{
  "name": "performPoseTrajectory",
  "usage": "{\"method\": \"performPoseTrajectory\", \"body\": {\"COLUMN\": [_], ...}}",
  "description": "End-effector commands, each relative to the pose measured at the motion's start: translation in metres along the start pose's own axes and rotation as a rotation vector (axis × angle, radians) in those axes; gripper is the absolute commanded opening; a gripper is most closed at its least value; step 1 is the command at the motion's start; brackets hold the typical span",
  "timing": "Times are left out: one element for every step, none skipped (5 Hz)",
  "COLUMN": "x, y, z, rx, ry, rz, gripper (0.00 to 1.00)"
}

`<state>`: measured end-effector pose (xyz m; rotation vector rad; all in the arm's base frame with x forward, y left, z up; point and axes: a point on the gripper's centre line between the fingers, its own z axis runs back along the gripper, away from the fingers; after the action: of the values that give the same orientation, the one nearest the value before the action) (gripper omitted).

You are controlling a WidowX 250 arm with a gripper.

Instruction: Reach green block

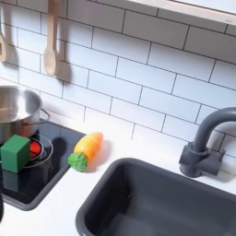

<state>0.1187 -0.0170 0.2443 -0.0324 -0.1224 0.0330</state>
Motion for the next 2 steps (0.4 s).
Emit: {"method": "performPoseTrajectory", "body": {"x": [0.0003, 0.005], "y": [0.0002, 0.0064], "z": [0.0, -0.0019], "rx": [0.001, 0.021], "ry": [-0.002, -0.006], "rz": [0.0, -0.001], "gripper": [1.0, 1.0]}}
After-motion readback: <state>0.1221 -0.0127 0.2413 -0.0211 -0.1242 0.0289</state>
